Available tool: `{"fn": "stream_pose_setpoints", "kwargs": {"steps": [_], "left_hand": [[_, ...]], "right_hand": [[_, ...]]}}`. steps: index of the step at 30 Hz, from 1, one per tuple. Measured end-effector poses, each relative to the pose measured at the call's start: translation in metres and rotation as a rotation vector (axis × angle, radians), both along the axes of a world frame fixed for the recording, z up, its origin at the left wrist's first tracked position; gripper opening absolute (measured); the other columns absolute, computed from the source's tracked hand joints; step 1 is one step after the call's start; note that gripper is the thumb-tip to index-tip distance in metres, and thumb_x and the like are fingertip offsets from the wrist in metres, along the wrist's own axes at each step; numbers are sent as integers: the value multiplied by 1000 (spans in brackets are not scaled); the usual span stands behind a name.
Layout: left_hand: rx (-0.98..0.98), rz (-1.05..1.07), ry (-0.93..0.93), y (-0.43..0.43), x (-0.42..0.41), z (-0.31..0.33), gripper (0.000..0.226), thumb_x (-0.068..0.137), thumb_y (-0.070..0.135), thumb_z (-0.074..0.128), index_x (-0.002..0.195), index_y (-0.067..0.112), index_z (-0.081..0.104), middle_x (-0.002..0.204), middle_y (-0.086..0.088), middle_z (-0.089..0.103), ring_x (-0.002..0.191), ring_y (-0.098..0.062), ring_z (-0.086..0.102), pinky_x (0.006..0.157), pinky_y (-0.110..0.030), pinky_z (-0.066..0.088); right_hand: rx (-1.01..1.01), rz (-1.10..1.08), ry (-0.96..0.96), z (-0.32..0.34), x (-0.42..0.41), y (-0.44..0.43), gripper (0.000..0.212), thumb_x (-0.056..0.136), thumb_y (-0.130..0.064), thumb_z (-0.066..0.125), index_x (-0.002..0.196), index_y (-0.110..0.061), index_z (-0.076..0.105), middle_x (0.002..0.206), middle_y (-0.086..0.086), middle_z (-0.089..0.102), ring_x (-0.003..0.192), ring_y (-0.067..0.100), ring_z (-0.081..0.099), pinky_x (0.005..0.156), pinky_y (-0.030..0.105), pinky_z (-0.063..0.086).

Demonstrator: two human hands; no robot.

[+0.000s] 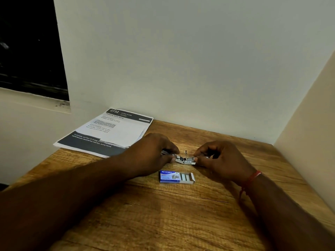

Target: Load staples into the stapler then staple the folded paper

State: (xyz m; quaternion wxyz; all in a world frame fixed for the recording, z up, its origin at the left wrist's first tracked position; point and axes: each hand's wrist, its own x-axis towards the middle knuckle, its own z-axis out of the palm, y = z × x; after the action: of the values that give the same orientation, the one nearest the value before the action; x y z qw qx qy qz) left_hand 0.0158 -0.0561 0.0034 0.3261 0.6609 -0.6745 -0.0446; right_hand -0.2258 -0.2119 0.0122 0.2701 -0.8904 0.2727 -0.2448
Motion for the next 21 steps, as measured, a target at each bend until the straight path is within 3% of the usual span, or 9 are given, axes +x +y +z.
{"fn": "stream_pose_setpoints", "kwargs": {"steps": [10, 16, 21], "left_hand": [[-37, 4, -70, 2, 0, 2, 26, 101, 33, 83, 127, 36, 84, 122, 16, 80, 114, -2, 64, 99, -29, 53], [-45, 12, -67, 2, 1, 1, 27, 101, 33, 83, 127, 36, 84, 123, 16, 81, 115, -2, 64, 101, -30, 54], [-48, 13, -67, 1, 2, 0, 27, 100, 34, 84, 127, 35, 84, 121, 16, 80, 114, -2, 64, 99, -28, 53]], "right_hand": [[-86, -9, -21, 3, -2, 4, 25, 89, -29, 93, 108, -43, 86, 102, -22, 83, 95, 1, 72, 68, 14, 54], [-48, 132, -52, 1, 0, 7, 26, 90, -6, 89, 104, -29, 90, 104, -15, 85, 102, 2, 76, 78, 9, 52], [-38, 128, -75, -1, 0, 5, 26, 89, -6, 90, 104, -28, 91, 104, -16, 85, 103, 2, 77, 78, 6, 50]]}}
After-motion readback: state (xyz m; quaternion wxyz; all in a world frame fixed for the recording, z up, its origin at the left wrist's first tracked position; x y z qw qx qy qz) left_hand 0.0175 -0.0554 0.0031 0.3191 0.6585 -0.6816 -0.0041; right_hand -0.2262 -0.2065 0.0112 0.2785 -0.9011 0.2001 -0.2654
